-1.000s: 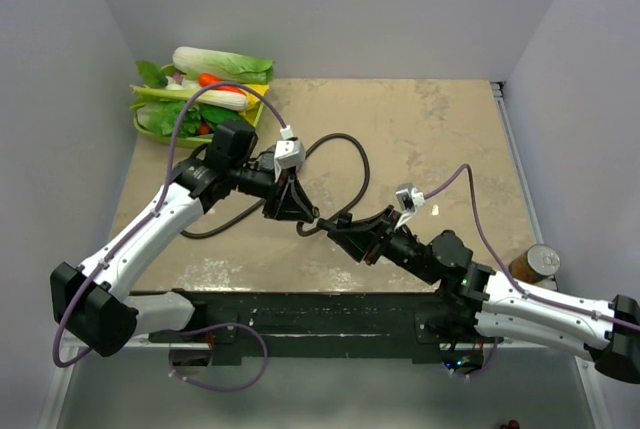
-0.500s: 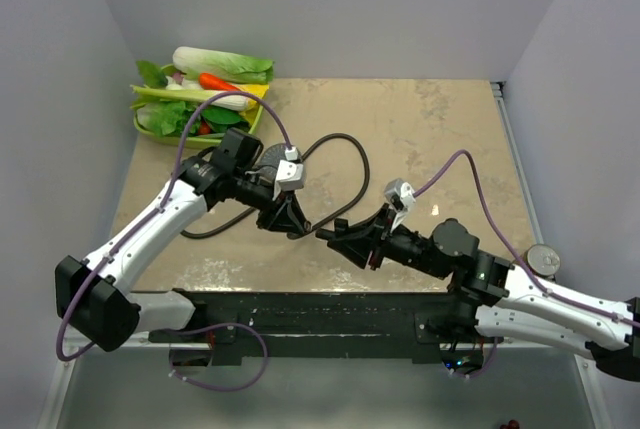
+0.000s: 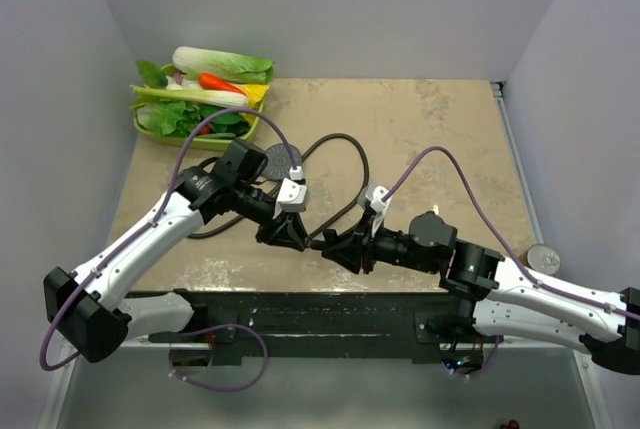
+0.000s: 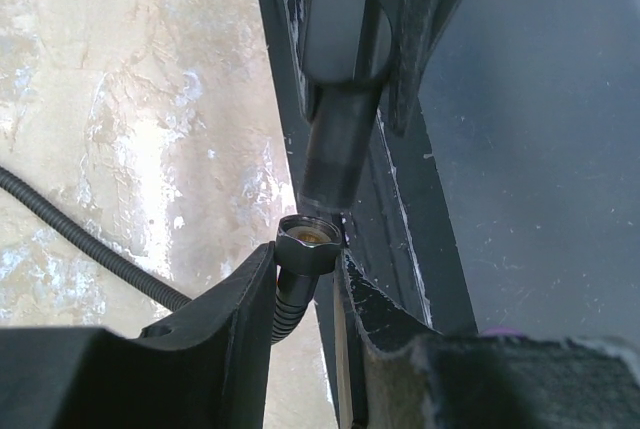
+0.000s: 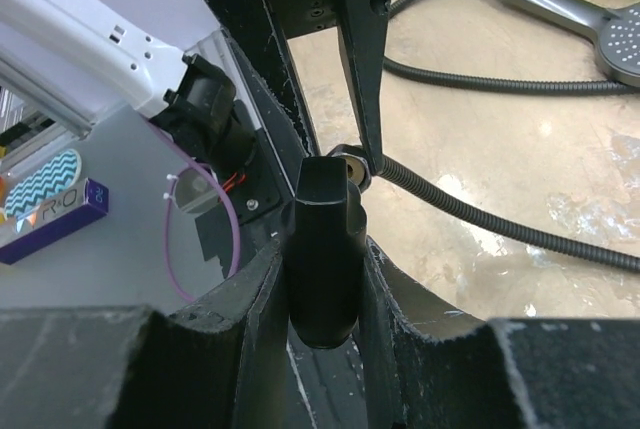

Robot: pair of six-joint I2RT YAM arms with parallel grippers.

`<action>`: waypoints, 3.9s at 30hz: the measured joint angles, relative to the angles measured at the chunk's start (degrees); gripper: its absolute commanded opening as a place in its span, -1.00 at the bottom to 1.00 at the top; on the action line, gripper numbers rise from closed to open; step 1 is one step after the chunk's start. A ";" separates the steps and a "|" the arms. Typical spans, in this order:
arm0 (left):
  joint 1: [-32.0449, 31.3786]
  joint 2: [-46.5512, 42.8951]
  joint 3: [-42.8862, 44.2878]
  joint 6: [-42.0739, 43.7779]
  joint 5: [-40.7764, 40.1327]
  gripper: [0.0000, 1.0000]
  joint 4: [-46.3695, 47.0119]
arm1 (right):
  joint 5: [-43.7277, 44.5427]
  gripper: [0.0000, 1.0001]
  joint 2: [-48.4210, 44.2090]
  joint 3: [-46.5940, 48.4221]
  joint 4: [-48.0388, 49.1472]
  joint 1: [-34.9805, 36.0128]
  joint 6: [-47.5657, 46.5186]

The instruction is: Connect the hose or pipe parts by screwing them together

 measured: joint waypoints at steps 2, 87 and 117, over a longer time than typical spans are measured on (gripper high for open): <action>0.00 -0.31 -0.26 0.31 0.00 -1.00 -0.13 | -0.04 -1.00 -1.44 0.00 -1.25 0.00 -0.44; -1.11 1.60 -0.22 -2.91 -7.08 -1.00 -6.49 | -7.82 -1.00 16.44 14.34 -14.47 -0.48 -12.50; -5.77 -1.51 -3.65 -8.20 -17.16 -1.00 -0.68 | -3.58 -1.00 14.49 7.32 -7.54 -1.33 12.72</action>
